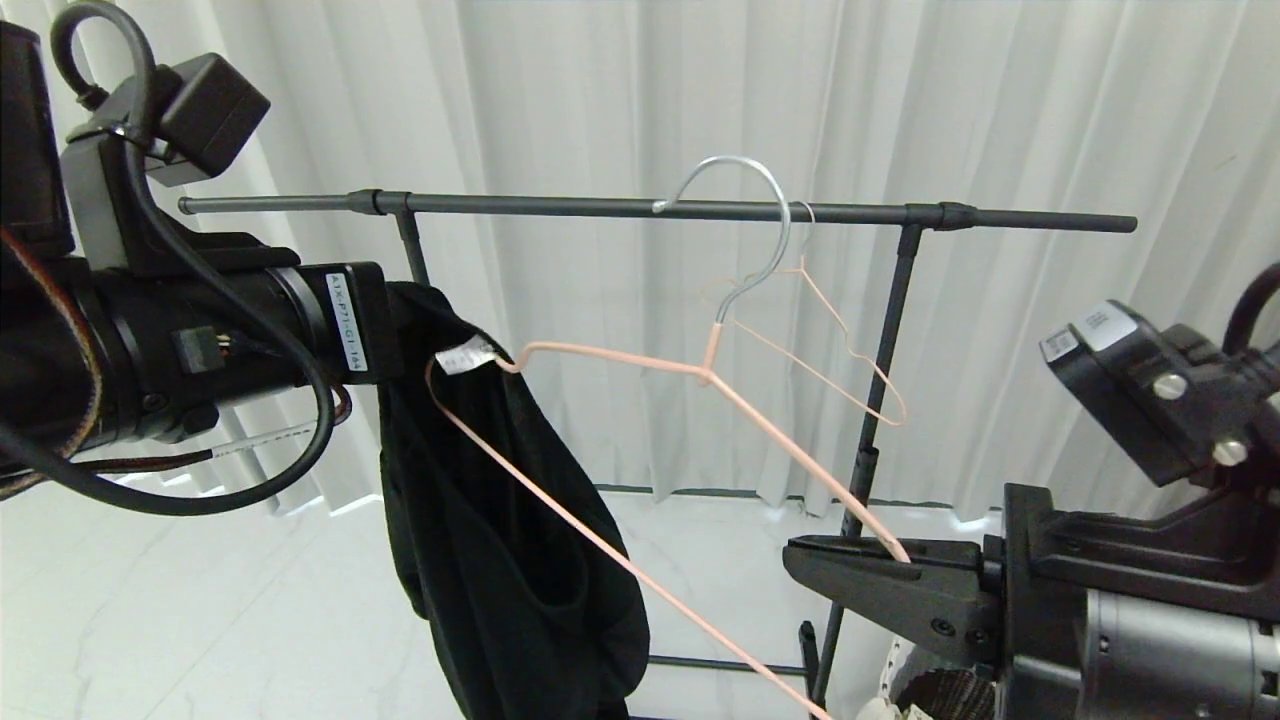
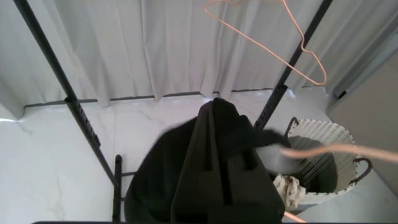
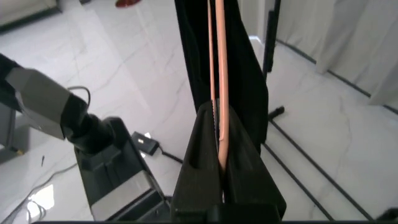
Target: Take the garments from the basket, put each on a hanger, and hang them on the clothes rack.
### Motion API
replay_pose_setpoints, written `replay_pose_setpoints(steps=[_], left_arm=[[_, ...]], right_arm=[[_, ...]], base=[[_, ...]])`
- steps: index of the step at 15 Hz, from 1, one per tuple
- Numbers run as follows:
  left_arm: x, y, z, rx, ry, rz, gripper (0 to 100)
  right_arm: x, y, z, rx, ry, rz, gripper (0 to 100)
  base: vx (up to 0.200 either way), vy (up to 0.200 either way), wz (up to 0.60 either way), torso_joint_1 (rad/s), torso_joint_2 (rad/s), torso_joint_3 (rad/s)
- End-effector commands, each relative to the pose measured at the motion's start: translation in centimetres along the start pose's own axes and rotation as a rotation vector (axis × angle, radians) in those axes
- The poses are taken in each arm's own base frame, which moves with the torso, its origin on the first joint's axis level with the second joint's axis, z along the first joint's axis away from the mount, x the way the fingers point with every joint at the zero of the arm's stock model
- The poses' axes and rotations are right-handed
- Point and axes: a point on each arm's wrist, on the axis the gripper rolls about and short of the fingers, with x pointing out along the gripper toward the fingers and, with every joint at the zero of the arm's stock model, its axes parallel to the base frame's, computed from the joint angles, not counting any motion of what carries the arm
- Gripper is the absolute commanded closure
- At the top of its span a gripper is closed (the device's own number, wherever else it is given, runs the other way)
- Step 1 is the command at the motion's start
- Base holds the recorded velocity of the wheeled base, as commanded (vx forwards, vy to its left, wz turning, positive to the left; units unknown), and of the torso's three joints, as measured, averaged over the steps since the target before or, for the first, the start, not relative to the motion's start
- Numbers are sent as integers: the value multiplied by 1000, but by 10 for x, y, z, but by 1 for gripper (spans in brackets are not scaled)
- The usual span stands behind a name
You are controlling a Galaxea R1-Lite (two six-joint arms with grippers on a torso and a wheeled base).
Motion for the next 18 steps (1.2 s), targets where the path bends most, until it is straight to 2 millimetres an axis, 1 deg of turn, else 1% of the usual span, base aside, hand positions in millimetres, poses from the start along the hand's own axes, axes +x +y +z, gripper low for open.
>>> replay_pose_setpoints(steps=[1, 3, 8, 9, 10, 12, 14, 18], left_arm=[[-1, 0, 1, 0, -3, -2, 100], [-2, 0, 1, 0, -5, -2, 100], [-7, -1, 6, -3, -18, -52, 100], [-11, -1, 5, -1, 0, -88, 100], [-11, -1, 4, 2, 11, -93, 100], [-11, -1, 4, 2, 12, -96, 100], [-12, -3, 3, 0, 18, -141, 100], [-14, -6, 9, 0, 3, -186, 100]], right_arm=[[-2, 0, 4, 2, -33, 5, 100], [-1, 2, 7, -1, -47, 28, 100], [2, 1, 4, -2, -3, 108, 100], [8, -6, 3, 3, 15, 114, 100], [9, -8, 4, 4, 19, 122, 100], [13, -8, 4, 4, 16, 135, 100], [17, -9, 2, 4, 31, 168, 100], [36, -12, -1, 5, 15, 171, 100]], base=[[0, 0, 0, 0, 0, 0], [0, 0, 0, 0, 0, 0], [0, 0, 0, 0, 0, 0], [0, 0, 0, 0, 0, 0], [0, 0, 0, 0, 0, 0], [0, 0, 0, 0, 0, 0], [0, 0, 0, 0, 0, 0], [0, 0, 0, 0, 0, 0]])
